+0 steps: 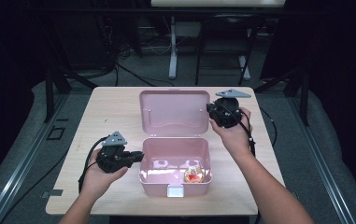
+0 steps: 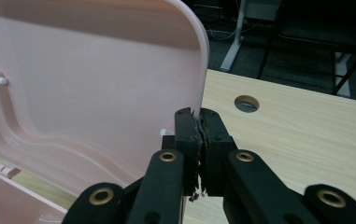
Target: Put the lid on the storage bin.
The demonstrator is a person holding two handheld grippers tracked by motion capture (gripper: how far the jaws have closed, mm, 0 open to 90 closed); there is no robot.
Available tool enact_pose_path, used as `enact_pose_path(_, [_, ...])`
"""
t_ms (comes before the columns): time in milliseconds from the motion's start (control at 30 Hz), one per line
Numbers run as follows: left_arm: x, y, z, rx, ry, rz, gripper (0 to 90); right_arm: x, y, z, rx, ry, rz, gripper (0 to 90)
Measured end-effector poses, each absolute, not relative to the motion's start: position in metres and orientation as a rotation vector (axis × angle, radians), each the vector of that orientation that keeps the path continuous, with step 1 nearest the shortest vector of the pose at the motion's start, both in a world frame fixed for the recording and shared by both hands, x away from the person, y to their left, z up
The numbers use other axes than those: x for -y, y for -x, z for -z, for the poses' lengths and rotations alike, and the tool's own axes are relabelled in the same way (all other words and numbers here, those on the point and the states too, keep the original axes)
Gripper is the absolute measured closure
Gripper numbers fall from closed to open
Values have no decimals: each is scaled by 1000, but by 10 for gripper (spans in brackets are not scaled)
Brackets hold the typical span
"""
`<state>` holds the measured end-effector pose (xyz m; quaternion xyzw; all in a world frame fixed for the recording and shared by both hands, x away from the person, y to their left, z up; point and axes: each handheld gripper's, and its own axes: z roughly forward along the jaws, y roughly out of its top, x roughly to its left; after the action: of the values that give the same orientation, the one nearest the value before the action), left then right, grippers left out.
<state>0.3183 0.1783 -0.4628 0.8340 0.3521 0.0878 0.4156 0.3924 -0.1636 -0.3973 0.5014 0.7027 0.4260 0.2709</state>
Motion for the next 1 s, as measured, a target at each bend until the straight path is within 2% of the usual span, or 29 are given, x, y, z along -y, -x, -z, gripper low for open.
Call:
enact_pose_path(300, [-179, -320, 460, -879, -2096, -235, 857, 165, -390, 399, -1875, -1352, -1168, 872])
enact_pose_path(800, [-181, -338, 446, -918, -2001, -313, 789, 167, -389, 400, -1872, -1356, -1175, 870])
enact_pose_path(1000, [-180, -345, 433, -909, -1978, -403, 761, 167, -389, 401, -1867, -1356, -1179, 871])
